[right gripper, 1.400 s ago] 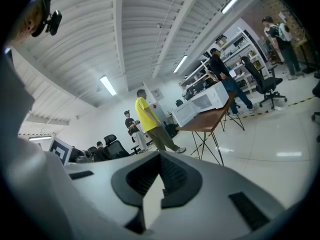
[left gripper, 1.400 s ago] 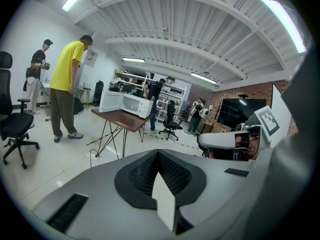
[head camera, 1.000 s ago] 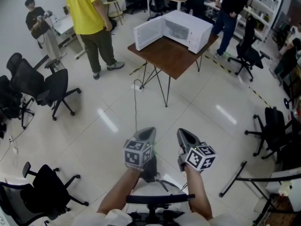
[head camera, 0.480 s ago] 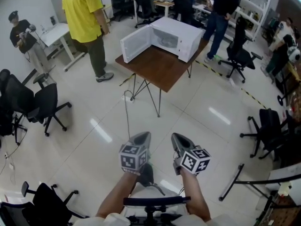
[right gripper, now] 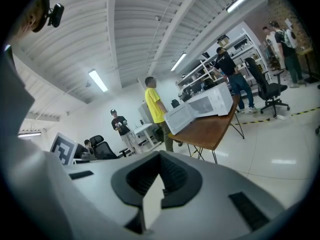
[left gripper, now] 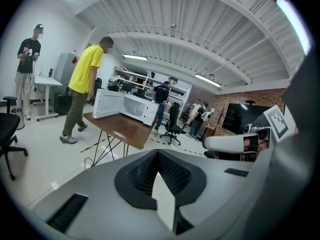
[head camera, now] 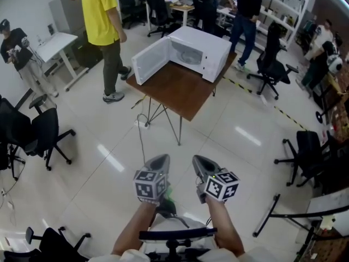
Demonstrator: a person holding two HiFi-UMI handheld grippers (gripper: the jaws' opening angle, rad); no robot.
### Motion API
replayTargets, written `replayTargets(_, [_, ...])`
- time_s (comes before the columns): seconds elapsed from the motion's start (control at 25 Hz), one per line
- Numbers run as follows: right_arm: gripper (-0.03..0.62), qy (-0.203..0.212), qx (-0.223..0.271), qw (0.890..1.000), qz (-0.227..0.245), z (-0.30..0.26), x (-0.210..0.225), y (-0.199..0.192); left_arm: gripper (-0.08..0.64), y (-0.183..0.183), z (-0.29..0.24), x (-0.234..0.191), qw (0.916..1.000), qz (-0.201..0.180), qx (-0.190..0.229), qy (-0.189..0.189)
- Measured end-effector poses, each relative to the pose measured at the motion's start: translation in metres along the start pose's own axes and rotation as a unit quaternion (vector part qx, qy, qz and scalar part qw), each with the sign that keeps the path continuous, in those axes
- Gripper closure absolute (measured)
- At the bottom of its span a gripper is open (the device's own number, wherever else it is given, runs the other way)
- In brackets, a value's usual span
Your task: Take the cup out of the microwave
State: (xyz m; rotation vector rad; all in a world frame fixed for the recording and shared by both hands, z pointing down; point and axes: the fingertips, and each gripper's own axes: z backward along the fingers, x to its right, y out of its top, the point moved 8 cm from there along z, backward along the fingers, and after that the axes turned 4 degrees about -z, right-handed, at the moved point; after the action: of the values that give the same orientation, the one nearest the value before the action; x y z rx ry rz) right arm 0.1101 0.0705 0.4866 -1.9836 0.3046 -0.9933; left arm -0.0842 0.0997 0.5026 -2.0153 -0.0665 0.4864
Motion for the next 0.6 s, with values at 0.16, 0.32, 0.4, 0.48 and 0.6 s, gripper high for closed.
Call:
replayTargets(0.16, [0.58,-0.003,0.002,1.0,0.003,-0.028,0.003,0.015,0.558,0.015,-0.017,-0.022,1.0,0.002,0.005,-0.008])
replayTargets(0.32, [0.58,-0.007,0.003,1.0,0.008,-0.055,0.001,0.029,0.558,0.034,-0.03,-0.045,0.9998,0.0,0.009,-0.016])
replayTargets(0.4, [0.58,-0.009,0.001,1.0,0.011,-0.067,0.0,0.033,0.558,0.041,-0.035,-0.056,0.9998,-0.001,0.009,-0.019])
replayTargets(0.48, [0.58,-0.011,-0.002,1.0,0.009,-0.078,0.001,0.036,0.558,0.045,-0.041,-0.065,0.9997,-0.002,0.009,-0.023])
replayTargets(0.6, [0.58,-0.015,0.001,1.0,0.007,-0.091,0.0,0.039,0.558,0.051,-0.046,-0.075,0.9995,-0.003,0.006,-0.03])
